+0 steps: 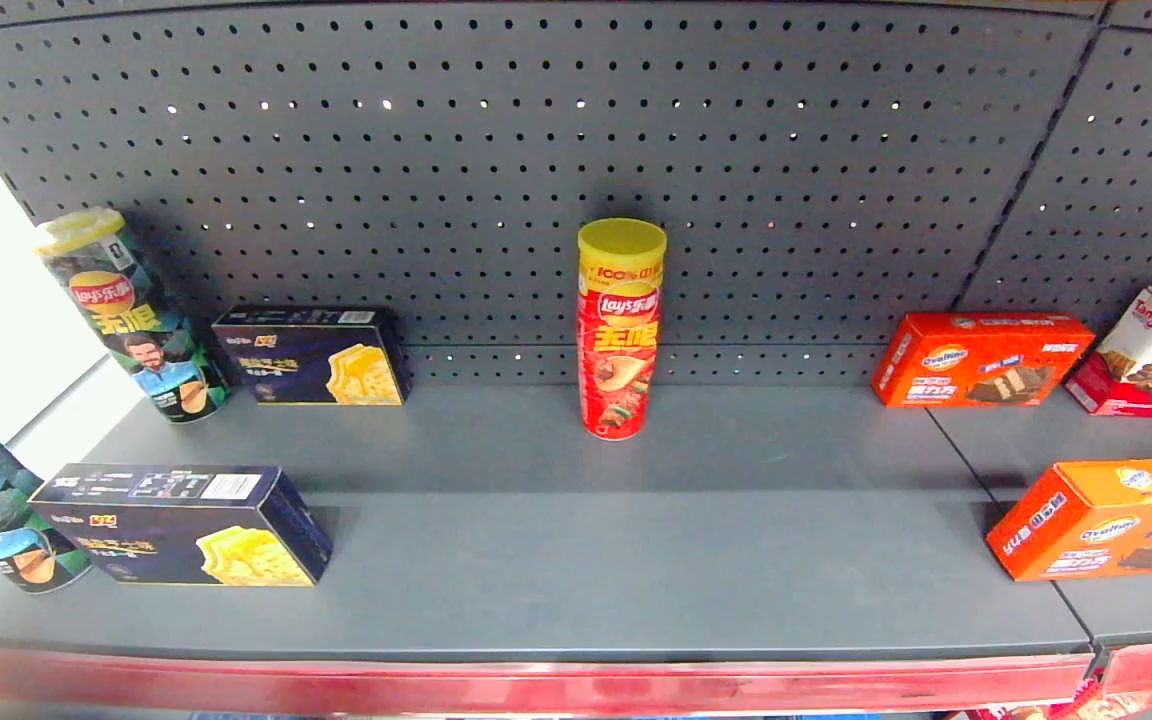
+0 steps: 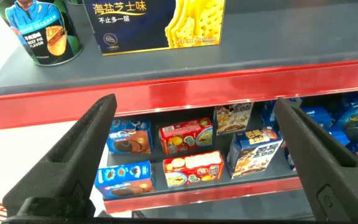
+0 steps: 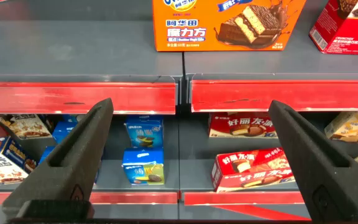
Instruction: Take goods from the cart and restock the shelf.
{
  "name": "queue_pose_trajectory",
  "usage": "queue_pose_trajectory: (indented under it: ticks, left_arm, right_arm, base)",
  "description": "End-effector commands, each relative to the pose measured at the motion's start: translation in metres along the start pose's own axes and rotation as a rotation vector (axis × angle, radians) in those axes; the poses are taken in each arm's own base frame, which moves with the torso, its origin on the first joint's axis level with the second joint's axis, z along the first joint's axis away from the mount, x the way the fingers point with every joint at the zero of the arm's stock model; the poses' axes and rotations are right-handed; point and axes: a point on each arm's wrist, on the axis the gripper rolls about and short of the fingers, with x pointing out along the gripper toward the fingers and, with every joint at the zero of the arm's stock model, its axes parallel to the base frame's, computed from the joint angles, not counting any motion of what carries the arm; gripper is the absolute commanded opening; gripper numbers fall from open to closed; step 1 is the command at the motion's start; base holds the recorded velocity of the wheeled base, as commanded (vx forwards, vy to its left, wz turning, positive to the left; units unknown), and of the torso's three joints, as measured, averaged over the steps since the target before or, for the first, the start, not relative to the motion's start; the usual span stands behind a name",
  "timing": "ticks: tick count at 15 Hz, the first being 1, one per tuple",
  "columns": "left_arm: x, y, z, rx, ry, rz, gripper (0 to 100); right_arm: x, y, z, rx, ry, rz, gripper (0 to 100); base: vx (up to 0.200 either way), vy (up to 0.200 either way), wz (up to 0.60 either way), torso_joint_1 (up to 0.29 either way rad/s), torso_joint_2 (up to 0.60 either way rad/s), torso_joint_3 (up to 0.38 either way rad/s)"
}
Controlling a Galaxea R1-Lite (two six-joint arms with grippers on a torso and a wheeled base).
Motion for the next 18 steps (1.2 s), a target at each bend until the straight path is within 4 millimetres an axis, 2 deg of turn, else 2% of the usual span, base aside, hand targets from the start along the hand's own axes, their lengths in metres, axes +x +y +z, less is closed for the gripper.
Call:
queue_pose_trajectory:
  ticks: [1, 8, 18]
  left_arm:
    - [0.0001, 0.0000, 0.0000, -0.001, 0.001, 0.000, 100]
    - [0.0001, 0.0000, 0.0000, 0.001, 0.001, 0.000, 100]
    - [0.0001, 0.0000, 0.0000, 0.001, 0.001, 0.000, 100]
  right_arm:
    - [0.0001, 0.0000, 0.0001, 0.000, 0.001, 0.001, 100]
    - [0.0001, 0.0000, -0.0001, -0.003, 0.003, 0.001, 100]
    - [0.0001, 0.0000, 0.0001, -0.008, 0.001, 0.002, 100]
  base:
    - [0.000, 0.000, 0.00, 0.000, 0.00, 0.000]
    - [0.000, 0.000, 0.00, 0.000, 0.00, 0.000]
    - [0.000, 0.000, 0.60, 0.003, 0.00, 0.000]
